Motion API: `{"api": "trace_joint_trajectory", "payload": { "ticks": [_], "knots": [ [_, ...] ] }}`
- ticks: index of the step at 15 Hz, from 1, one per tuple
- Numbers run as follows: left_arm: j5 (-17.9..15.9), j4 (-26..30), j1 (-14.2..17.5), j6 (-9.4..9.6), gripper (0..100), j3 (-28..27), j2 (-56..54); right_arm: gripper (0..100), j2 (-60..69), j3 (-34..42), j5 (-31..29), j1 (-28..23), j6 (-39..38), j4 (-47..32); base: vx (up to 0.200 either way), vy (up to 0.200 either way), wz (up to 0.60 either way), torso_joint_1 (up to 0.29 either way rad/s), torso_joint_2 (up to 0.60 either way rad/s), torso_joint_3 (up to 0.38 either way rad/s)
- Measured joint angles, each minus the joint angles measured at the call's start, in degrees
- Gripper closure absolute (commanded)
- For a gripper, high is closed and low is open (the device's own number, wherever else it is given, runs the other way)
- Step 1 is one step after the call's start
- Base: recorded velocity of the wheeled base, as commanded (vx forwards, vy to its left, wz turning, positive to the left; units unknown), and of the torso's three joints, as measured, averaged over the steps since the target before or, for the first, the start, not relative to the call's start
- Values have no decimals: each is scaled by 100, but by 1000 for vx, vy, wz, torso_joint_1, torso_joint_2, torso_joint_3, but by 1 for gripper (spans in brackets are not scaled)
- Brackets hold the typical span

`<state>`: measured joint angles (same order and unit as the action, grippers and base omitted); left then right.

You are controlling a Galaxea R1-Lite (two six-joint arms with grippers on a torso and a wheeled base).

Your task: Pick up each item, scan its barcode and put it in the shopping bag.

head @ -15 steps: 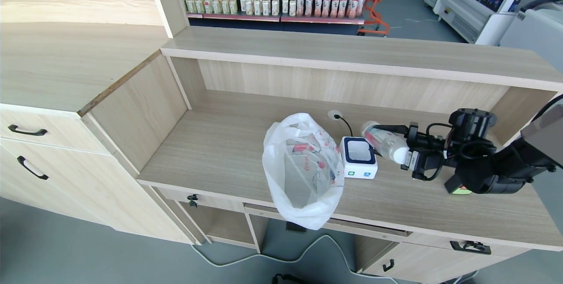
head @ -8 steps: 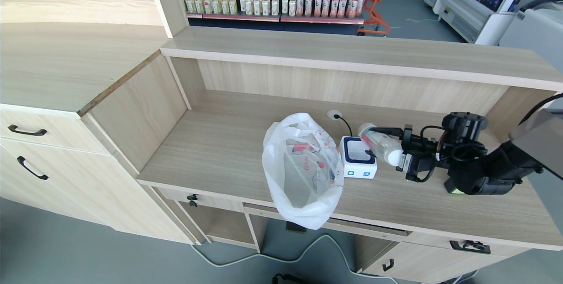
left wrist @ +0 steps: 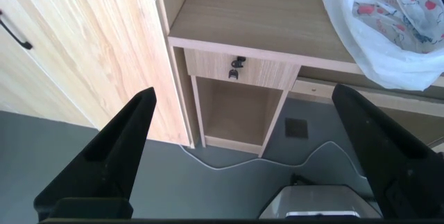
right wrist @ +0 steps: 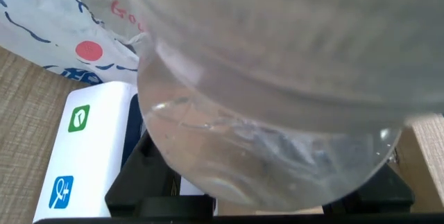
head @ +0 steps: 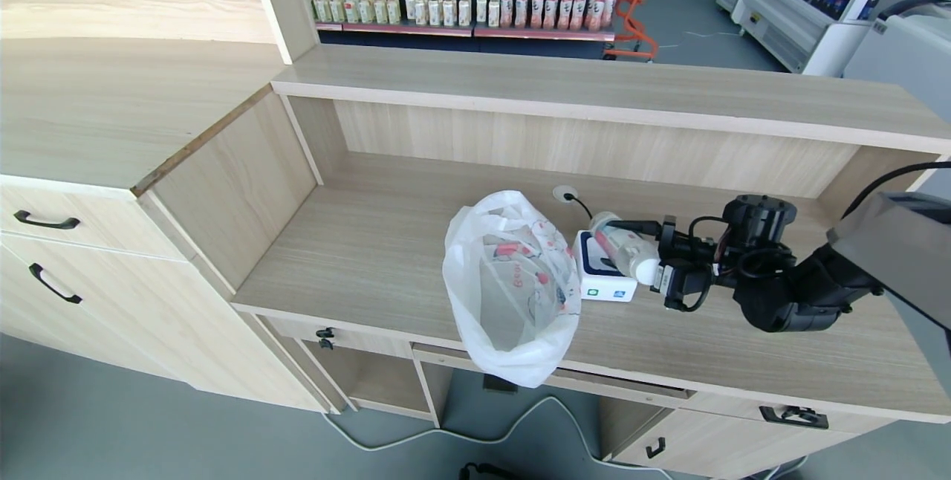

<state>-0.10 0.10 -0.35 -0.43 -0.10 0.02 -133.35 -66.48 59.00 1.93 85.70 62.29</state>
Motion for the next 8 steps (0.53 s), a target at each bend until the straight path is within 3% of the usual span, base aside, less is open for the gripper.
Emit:
{"api": "trace_joint_trajectory", "payload": {
  "ticks": [8],
  "knots": [
    [0, 0, 0, 0, 0, 0, 0, 100, -239, -234, -24, 102, -15, 24, 0, 0, 0, 0, 0, 0]
  ]
}}
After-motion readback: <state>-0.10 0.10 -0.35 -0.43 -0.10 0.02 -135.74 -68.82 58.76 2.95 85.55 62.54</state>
